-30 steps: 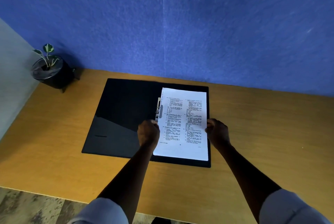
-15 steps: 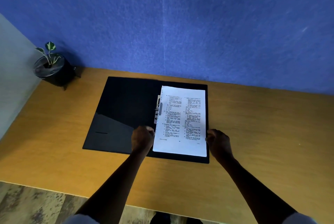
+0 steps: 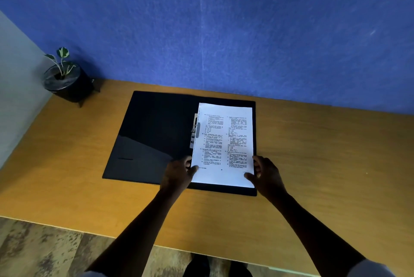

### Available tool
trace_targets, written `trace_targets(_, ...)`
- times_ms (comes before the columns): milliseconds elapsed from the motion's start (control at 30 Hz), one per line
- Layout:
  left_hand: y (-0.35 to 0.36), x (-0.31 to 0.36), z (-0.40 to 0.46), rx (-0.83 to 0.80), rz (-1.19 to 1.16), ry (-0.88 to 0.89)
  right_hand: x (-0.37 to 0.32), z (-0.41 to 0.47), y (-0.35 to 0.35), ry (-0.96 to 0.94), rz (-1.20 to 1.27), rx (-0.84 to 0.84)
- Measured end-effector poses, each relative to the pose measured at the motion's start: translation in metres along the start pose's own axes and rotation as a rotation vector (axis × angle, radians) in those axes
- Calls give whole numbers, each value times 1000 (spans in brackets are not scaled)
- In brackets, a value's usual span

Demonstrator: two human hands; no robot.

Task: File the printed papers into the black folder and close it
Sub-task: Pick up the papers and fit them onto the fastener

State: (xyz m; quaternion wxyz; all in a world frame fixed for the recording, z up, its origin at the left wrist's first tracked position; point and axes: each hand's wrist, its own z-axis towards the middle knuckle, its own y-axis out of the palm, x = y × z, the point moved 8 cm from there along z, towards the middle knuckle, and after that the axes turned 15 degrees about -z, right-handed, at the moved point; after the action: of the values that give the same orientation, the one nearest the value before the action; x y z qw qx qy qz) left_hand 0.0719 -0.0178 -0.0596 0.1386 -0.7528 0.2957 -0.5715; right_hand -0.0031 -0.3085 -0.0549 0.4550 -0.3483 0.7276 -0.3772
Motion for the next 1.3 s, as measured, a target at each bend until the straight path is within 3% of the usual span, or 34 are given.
trace_targets(200,11,-3,-13,-157,236,147,-3,-13,12,-150,-151,-27)
trace_targets(367,15,2,-15,-166,351,211,-7,-16,15,-199,-239,-1)
trace_targets(1300,16,12,-22,-160,426,253,-8,-18,17,-255,-284,58)
